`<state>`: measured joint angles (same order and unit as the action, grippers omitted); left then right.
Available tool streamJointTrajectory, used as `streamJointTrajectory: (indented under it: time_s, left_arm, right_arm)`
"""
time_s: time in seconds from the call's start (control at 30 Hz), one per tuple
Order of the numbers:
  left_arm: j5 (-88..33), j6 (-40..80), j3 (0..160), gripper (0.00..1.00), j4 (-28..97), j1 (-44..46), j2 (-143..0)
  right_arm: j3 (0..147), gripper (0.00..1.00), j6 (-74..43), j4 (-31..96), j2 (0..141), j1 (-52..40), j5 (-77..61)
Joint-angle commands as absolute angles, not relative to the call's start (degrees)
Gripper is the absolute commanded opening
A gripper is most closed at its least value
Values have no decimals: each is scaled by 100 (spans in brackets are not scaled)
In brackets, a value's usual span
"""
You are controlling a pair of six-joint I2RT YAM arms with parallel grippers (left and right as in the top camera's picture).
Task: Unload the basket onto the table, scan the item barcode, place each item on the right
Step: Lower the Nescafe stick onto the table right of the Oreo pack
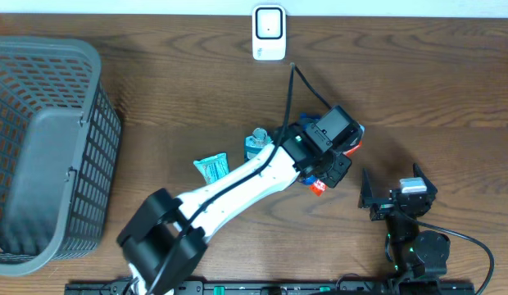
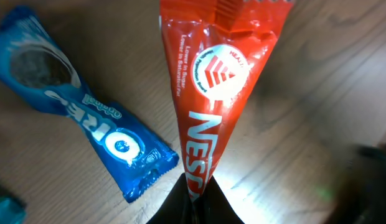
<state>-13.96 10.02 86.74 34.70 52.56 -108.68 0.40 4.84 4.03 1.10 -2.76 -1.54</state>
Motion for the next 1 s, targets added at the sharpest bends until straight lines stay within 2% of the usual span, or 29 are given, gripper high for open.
streamJointTrajectory:
  time_s: [0.0, 0.3, 0.33, 0.37, 0.4, 0.43, 0.47, 0.5, 0.77, 0.97]
  left_arm:
    - [-1621, 926, 8646, 7, 3450, 5242, -11222]
    - [-1647, 923, 8648, 8, 3402, 5402, -11539]
    - [-1645, 921, 8648, 23, 3391, 5426, -11539]
    - [-1647, 921, 8648, 43, 3387, 5448, -11539]
    - [-1645, 921, 8648, 57, 3380, 5465, -11539]
    - [-1645, 919, 8648, 83, 3371, 5474, -11539]
    - [-1643, 899, 8661, 95, 3374, 5474, -11531]
    - [-1638, 867, 8694, 99, 3378, 5468, -11526]
    - [-576, 681, 9432, 100, 3824, 5094, -11142]
    - [-502, 272, 10221, 100, 4156, 4560, -10796]
  right_arm:
    - [34, 99, 521, 429, 113, -309, -143]
    - [32, 99, 521, 429, 113, -309, -143]
    - [34, 99, 521, 429, 113, -309, -143]
    - [34, 99, 521, 427, 113, -309, -143]
    - [32, 99, 521, 427, 113, -309, -143]
    - [32, 99, 521, 427, 113, -309, -143]
    - [32, 99, 521, 427, 113, -309, -143]
    - [34, 99, 521, 429, 113, -309, -143]
    - [32, 99, 521, 427, 113, -309, -143]
    - [34, 99, 521, 429, 113, -309, -143]
